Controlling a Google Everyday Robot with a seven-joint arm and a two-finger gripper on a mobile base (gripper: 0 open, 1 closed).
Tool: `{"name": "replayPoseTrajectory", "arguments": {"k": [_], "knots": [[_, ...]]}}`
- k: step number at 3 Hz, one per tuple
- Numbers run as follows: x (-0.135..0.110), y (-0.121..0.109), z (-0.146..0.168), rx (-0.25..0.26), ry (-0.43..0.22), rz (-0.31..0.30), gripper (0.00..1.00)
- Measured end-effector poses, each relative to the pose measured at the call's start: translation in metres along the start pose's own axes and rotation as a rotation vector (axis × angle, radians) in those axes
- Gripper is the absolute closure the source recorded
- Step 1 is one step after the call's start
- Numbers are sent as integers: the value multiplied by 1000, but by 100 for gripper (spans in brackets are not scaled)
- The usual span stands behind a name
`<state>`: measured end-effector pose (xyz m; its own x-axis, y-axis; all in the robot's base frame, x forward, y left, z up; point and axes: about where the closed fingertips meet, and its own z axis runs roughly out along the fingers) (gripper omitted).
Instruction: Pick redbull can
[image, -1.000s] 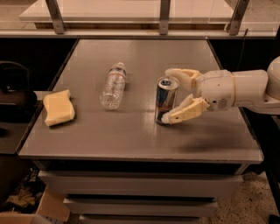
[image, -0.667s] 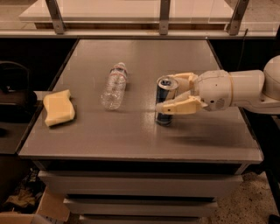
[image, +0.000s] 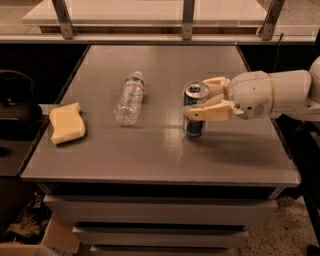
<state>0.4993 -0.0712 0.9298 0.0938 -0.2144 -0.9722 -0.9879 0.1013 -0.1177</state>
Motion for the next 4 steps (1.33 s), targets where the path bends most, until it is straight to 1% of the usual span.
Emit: {"name": "replayPoseTrajectory", "arguments": {"k": [1, 2, 3, 4], "knots": [[-23, -5, -19, -10, 22, -34, 100], [-39, -9, -31, -41, 38, -48, 100], [-47, -9, -35, -72, 36, -52, 100], [-50, -8, -35, -100, 19, -48, 100]]}}
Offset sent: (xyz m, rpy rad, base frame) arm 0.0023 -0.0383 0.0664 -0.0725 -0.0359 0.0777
